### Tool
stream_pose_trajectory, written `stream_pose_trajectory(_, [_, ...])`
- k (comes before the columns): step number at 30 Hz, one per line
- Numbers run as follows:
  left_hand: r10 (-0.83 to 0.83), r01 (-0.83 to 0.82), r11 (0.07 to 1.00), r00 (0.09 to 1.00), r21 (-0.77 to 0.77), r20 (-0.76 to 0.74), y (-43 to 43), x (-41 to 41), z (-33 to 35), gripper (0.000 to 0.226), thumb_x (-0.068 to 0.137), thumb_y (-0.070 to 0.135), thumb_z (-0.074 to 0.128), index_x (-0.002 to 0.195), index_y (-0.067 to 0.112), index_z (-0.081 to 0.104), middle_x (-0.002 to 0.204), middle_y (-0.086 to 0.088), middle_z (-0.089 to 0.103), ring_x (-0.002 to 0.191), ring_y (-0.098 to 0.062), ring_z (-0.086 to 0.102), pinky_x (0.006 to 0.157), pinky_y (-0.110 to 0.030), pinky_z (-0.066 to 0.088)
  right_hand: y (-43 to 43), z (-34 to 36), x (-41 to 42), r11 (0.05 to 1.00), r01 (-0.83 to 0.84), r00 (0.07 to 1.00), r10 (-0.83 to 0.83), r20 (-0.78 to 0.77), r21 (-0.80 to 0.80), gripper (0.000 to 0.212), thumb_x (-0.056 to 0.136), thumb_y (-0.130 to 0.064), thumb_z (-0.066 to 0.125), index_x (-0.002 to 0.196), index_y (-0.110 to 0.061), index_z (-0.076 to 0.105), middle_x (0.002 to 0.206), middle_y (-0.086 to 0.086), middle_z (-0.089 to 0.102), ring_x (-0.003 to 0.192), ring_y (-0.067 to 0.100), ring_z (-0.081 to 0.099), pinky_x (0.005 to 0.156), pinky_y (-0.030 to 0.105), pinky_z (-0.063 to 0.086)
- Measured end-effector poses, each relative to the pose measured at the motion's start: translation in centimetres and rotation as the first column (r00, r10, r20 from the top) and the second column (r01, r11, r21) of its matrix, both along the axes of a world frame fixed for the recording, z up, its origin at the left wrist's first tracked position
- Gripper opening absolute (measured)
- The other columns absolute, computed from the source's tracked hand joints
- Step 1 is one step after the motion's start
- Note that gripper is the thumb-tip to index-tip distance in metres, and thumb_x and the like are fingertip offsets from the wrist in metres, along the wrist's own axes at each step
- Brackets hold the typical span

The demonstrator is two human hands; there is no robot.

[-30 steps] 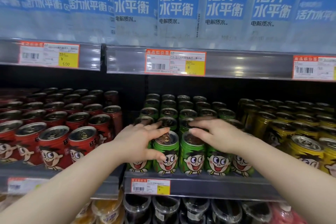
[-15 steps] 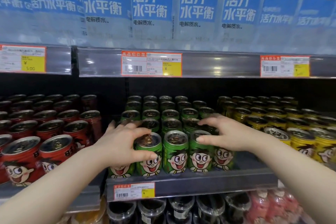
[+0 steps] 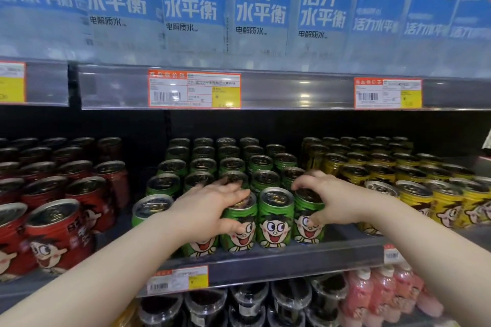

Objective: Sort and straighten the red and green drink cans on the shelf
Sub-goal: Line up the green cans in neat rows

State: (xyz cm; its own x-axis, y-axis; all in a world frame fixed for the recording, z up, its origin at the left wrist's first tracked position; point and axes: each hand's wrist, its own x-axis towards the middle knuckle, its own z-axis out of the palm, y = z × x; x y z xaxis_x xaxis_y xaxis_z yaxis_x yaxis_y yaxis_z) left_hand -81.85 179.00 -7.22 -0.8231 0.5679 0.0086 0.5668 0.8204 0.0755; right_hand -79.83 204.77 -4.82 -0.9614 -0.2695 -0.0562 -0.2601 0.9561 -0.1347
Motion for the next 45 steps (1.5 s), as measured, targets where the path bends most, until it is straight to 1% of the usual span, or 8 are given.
stream_pose_trajectory(6, [0.018,-0.016,0.999,0.999,0.038,-0.035,-0.1,0.1,-0.3,0.075,0.083,0.052,0.057,0.145,0.041,0.016,0.157,0.012,0.01,0.144,-0.013,0.011,0.118,-0.042,0.012,-3.1,0.4,0.5,0.995,-0.061,0.984,0.072,-0.165,0.074,0.081,0.072,-0.059,0.067,0.14,-0.032,0.032,0.142,-0.002,0.036,0.132,0.021,0.032,0.11,0.04,0.031])
stream_pose_trajectory(12, [0.037,-0.006,0.981,0.987,0.195,-0.154,-1.4,1.0,0.0,0.069,0.076,0.054,0.063,0.137,0.04,0.037,0.151,0.013,0.027,0.139,-0.009,0.024,0.116,-0.032,0.016,-7.2,-1.5,0.2,0.977,-0.193,0.96,0.207,-0.189,0.088,0.08,0.08,-0.064,0.054,0.147,-0.036,0.02,0.148,-0.004,0.032,0.13,0.022,0.031,0.107,0.037,0.032])
stream_pose_trajectory(16, [0.134,-0.12,0.99,0.966,0.077,-0.22,-4.7,1.9,0.6,0.095,0.054,0.083,0.038,0.139,0.041,0.033,0.147,0.012,0.031,0.135,-0.013,0.027,0.111,-0.033,0.018,-7.4,-2.3,0.2,0.984,-0.163,0.958,0.177,-0.227,0.076,0.069,0.082,-0.062,0.051,0.144,-0.041,0.026,0.142,-0.007,0.04,0.126,0.021,0.033,0.105,0.041,0.033])
stream_pose_trajectory(18, [0.182,-0.173,0.983,0.958,0.061,-0.221,-6.6,2.3,0.5,0.104,0.046,0.086,0.031,0.14,0.042,0.031,0.148,0.01,0.031,0.136,-0.014,0.027,0.111,-0.033,0.02,-7.5,-2.3,0.2,0.986,-0.156,0.963,0.164,-0.215,0.054,0.068,0.082,-0.06,0.054,0.142,-0.04,0.029,0.141,-0.008,0.039,0.126,0.02,0.032,0.105,0.04,0.032])
stream_pose_trajectory(22, [0.199,-0.181,0.976,0.966,0.12,-0.166,-8.6,2.8,-0.7,0.088,0.07,0.06,0.065,0.144,0.038,0.021,0.15,0.009,0.024,0.138,-0.012,0.017,0.112,-0.028,0.018,-8.8,-1.6,0.2,0.986,-0.149,0.969,0.161,-0.19,0.076,0.07,0.081,-0.052,0.06,0.141,-0.032,0.031,0.147,-0.004,0.028,0.133,0.022,0.027,0.111,0.04,0.024])
stream_pose_trajectory(27, [0.187,-0.141,0.948,0.972,0.284,-0.142,-9.1,2.4,-2.3,0.085,0.076,0.037,0.071,0.145,0.03,0.022,0.146,0.005,0.02,0.135,-0.012,0.011,0.111,-0.024,0.017,-13.4,-1.4,0.7,0.958,-0.284,0.936,0.285,-0.208,0.035,0.085,0.08,-0.057,0.059,0.148,-0.033,0.014,0.157,-0.008,0.012,0.143,0.016,0.015,0.116,0.042,0.012])
stream_pose_trajectory(37, [0.145,-0.068,0.917,0.975,0.394,-0.168,-9.8,2.5,-3.1,0.076,0.076,0.031,0.07,0.141,0.022,0.033,0.138,0.004,0.032,0.131,-0.015,0.02,0.11,-0.028,0.025,-16.2,-2.5,0.8,0.967,-0.244,0.931,0.255,-0.261,0.076,0.072,0.08,-0.055,0.059,0.143,-0.043,0.026,0.151,-0.02,0.023,0.135,0.009,0.034,0.111,0.03,0.025])
stream_pose_trajectory(45, [0.114,-0.028,0.974,0.918,0.224,-0.38,-11.6,3.0,-2.9,0.081,0.076,0.055,0.062,0.143,0.024,0.03,0.143,-0.002,0.035,0.135,-0.022,0.023,0.114,-0.044,0.016,-18.6,-2.0,2.3,0.985,-0.088,0.962,0.122,-0.244,0.148,0.071,0.08,-0.049,0.062,0.14,-0.037,0.027,0.15,-0.013,0.027,0.137,0.014,0.028,0.114,0.036,0.022])
